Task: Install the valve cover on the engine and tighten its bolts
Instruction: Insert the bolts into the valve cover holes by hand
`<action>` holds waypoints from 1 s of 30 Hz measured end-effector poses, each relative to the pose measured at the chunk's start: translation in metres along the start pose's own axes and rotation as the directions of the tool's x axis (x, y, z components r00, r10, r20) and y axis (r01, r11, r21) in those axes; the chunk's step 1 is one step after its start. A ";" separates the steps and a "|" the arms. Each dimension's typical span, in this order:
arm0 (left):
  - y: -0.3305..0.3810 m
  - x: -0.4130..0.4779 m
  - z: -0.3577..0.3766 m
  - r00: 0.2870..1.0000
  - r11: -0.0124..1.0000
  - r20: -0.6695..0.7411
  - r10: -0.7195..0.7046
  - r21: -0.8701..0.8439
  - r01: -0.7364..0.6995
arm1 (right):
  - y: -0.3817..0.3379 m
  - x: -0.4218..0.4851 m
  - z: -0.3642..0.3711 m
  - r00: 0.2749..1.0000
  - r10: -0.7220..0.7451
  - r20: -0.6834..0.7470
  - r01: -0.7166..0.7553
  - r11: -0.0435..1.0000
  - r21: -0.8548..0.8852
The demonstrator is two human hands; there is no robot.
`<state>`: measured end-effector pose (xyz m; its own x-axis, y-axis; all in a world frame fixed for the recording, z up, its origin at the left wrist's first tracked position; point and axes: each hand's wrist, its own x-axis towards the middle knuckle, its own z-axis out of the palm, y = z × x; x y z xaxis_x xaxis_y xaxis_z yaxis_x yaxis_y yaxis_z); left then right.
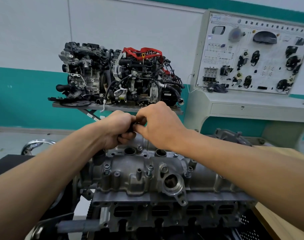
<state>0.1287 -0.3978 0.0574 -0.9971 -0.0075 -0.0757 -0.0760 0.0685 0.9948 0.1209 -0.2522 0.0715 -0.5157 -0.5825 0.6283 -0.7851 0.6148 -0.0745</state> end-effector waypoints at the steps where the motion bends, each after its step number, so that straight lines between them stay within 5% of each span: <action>1: 0.001 -0.001 0.000 1.000 1.000 0.003 0.012 0.003 -0.012 | 0.001 0.001 0.001 1.000 0.011 -0.006 -0.011 1.000 0.011; 6: 0.005 -0.008 -0.006 0.997 1.000 0.066 0.030 0.001 -0.030 | 0.004 0.001 0.000 1.000 -0.013 -0.017 0.016 0.988 0.154; 9: 0.007 -0.014 -0.012 0.999 0.985 0.022 0.041 0.164 -0.045 | 0.008 0.004 -0.007 0.998 0.011 -0.056 0.005 0.961 0.278; 14: -0.005 -0.014 -0.021 0.901 0.719 -0.221 0.373 0.683 -0.130 | 0.028 0.006 -0.019 0.922 0.008 0.386 -0.058 0.991 0.120; 17: -0.016 -0.013 -0.023 0.890 0.723 -0.236 0.391 0.677 -0.138 | 0.025 0.000 -0.013 0.848 -0.035 0.529 0.033 0.999 0.012; 30: -0.027 -0.010 -0.032 0.962 0.878 -0.155 0.223 0.461 -0.129 | 0.016 -0.001 0.003 0.763 -0.061 0.644 0.146 0.986 -0.079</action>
<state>0.1404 -0.4318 0.0338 -0.9763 -0.1465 0.1595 0.0609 0.5210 0.8514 0.1073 -0.2433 0.0677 -0.5660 -0.8243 -0.0148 -0.8224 0.5633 0.0795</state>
